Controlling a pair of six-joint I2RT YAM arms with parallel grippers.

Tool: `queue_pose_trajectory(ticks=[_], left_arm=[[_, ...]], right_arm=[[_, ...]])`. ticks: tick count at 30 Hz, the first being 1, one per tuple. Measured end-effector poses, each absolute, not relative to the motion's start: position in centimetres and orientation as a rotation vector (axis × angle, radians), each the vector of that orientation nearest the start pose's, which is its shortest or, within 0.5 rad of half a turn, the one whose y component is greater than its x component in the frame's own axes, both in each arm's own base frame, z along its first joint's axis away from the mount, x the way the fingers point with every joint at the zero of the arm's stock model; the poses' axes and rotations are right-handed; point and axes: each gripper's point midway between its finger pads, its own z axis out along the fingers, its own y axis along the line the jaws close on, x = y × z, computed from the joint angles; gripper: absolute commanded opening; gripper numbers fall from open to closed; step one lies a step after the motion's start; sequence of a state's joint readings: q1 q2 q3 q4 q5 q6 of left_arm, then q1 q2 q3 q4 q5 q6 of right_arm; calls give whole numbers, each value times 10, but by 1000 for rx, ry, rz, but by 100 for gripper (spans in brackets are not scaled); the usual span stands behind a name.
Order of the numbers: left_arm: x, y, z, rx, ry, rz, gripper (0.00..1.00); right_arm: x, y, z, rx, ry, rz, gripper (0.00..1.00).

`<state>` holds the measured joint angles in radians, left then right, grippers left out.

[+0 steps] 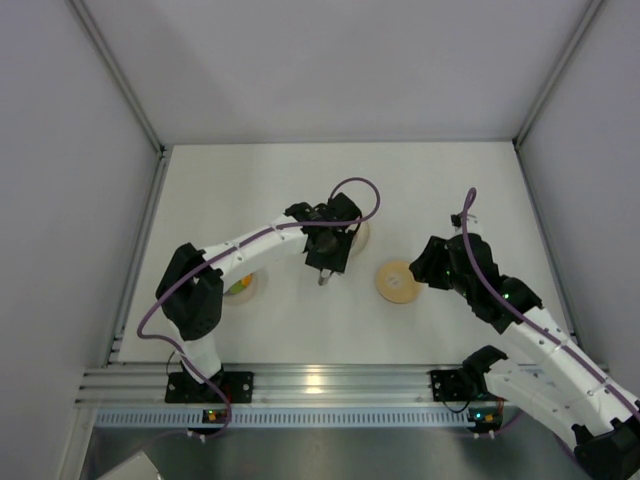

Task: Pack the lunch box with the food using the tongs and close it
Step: Pick up the fake food from the plate.

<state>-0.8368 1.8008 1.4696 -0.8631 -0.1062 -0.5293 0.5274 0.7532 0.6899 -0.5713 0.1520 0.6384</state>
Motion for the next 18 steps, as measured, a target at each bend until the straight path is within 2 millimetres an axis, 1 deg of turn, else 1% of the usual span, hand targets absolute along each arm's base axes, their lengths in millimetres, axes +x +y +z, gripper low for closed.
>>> queue_pose_trajectory(ticks=[6, 10, 18], left_arm=[[260, -291, 101, 397, 2747, -216, 51], [258, -292, 101, 402, 2754, -230, 47], [258, -294, 102, 404, 2758, -243, 47]], right_arm=[[224, 128, 163, 210, 2229, 480, 44], [224, 128, 162, 210, 2230, 480, 44], [224, 128, 162, 208, 2231, 479, 44]])
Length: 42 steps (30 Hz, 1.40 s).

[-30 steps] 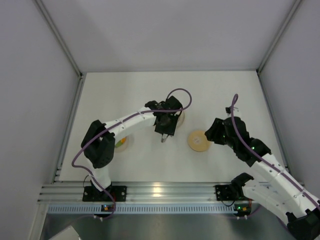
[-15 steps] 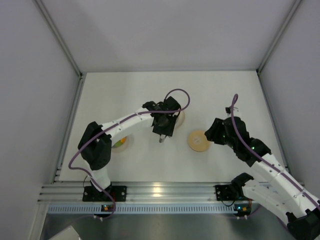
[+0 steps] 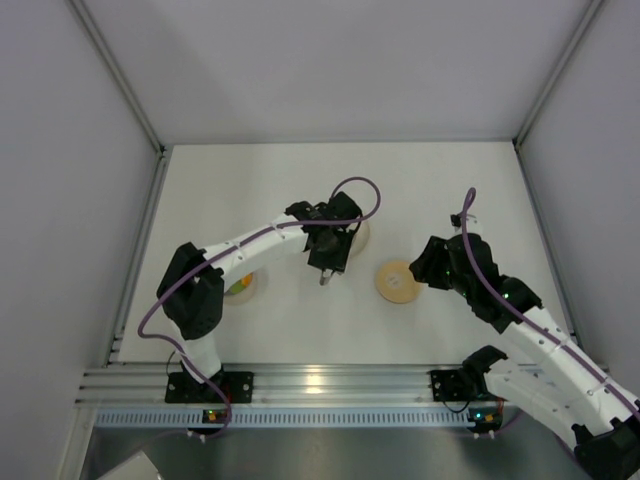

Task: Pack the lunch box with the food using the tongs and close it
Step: Pick up the fake food from the plate.

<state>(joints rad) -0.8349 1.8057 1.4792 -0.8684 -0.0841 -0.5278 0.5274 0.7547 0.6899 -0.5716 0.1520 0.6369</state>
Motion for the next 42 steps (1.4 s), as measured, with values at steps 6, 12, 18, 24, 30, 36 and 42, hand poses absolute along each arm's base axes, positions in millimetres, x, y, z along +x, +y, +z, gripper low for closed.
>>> queue_pose_trajectory(ticks=[6, 12, 18, 24, 30, 36, 42], left_arm=[[258, -297, 103, 407, 2760, -261, 43], [258, -297, 104, 409, 2762, -265, 43], [258, -297, 104, 406, 2763, -265, 48], [258, -295, 103, 400, 2771, -268, 48], [256, -297, 103, 404, 2781, -288, 43], [255, -298, 104, 407, 2785, -297, 39], [254, -298, 104, 408, 2785, -298, 38]], right_arm=[[224, 128, 162, 207, 2231, 478, 43], [224, 128, 162, 206, 2231, 478, 43], [224, 129, 162, 205, 2233, 482, 43], [224, 129, 162, 204, 2233, 483, 43], [224, 129, 162, 204, 2233, 483, 43], [224, 129, 162, 204, 2233, 484, 43], [224, 129, 162, 202, 2234, 486, 43]])
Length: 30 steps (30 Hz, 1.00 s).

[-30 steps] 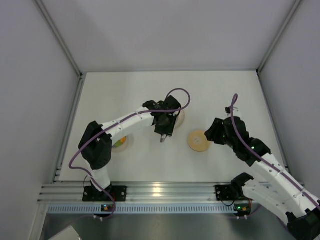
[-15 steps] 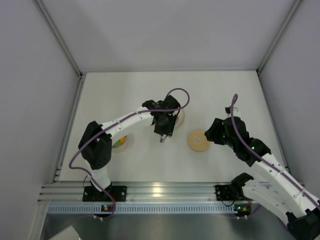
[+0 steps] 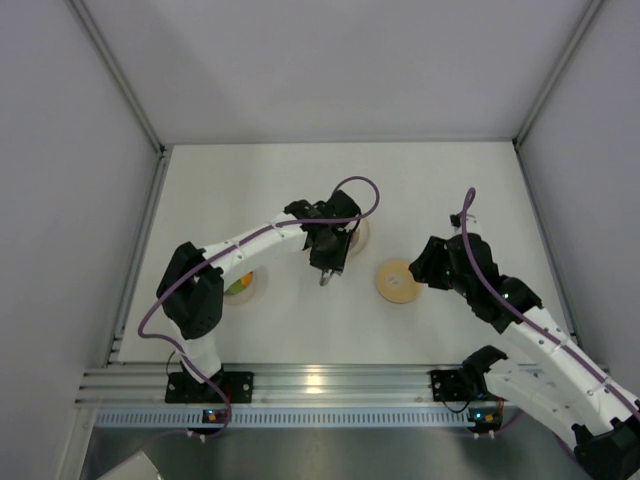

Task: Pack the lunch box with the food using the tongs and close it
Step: Pick up the fake food from the plate, then place the fake food in the packing box.

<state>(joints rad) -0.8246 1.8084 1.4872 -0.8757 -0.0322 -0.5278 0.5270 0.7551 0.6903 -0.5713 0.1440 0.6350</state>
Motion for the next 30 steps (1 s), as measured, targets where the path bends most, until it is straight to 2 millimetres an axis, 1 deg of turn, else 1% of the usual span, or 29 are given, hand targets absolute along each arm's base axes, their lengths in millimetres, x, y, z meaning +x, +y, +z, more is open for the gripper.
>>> queue_pose_trajectory(ticks=[4, 12, 19, 24, 30], left_arm=[[257, -296, 107, 401, 2771, -284, 39], [261, -291, 133, 385, 2712, -289, 39], [258, -283, 152, 369, 2672, -295, 39], [247, -267, 167, 353, 2647, -292, 40], [229, -241, 187, 318, 2614, -287, 40]], right_arm=[[224, 129, 162, 202, 2234, 487, 43], [223, 131, 161, 197, 2243, 493, 43], [223, 132, 160, 195, 2249, 495, 43], [223, 132, 159, 194, 2250, 497, 43], [223, 135, 157, 187, 2263, 508, 43]])
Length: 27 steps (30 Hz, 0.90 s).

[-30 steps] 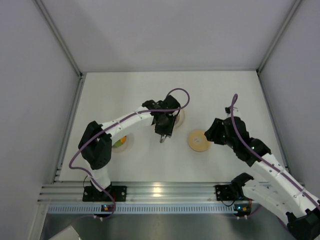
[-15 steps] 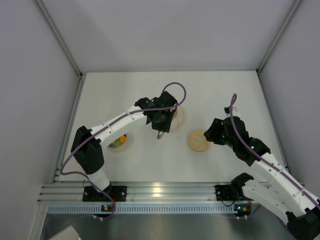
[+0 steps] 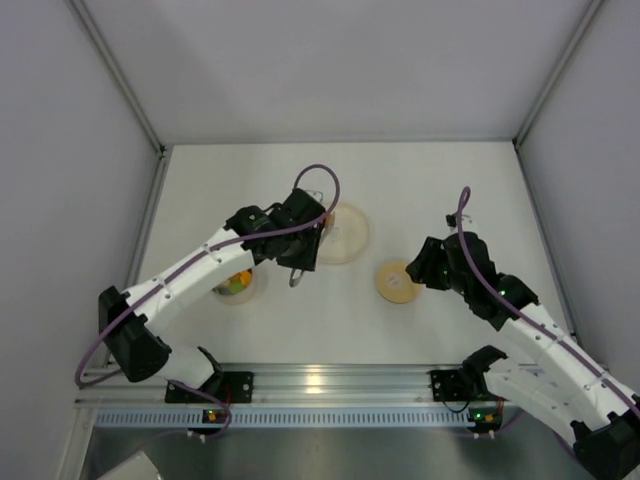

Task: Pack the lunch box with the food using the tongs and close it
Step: Place the fake food in the packing box.

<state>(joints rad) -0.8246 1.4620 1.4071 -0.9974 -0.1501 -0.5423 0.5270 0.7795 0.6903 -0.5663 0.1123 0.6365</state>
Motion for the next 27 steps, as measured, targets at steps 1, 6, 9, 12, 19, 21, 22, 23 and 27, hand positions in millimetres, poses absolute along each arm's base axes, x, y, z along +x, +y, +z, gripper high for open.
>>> queue_pose_trajectory(ticks=[1, 6, 9, 12, 19, 21, 22, 23, 27], left_arm=[[226, -237, 189, 311, 2611, -288, 40], [206, -210, 198, 269, 2596, -278, 40], [191, -189, 200, 241, 2596, -256, 41], [178, -170, 202, 209, 2591, -239, 41], [149, -131, 205, 122, 2583, -213, 41], [142, -123, 202, 98, 2589, -206, 41], [138, -119, 200, 90, 2596, -199, 41], [135, -115, 198, 76, 2599, -191, 41], [125, -103, 191, 26, 2604, -181, 41]], right_arm=[[222, 136, 156, 186, 2268, 509, 43], [223, 138, 153, 181, 2283, 512, 43], [222, 139, 152, 177, 2289, 518, 42], [222, 142, 151, 170, 2298, 529, 42], [223, 145, 151, 163, 2300, 544, 42], [222, 145, 151, 161, 2301, 547, 42], [222, 146, 151, 161, 2302, 548, 42], [222, 146, 150, 160, 2304, 549, 43], [223, 147, 151, 158, 2299, 552, 43]])
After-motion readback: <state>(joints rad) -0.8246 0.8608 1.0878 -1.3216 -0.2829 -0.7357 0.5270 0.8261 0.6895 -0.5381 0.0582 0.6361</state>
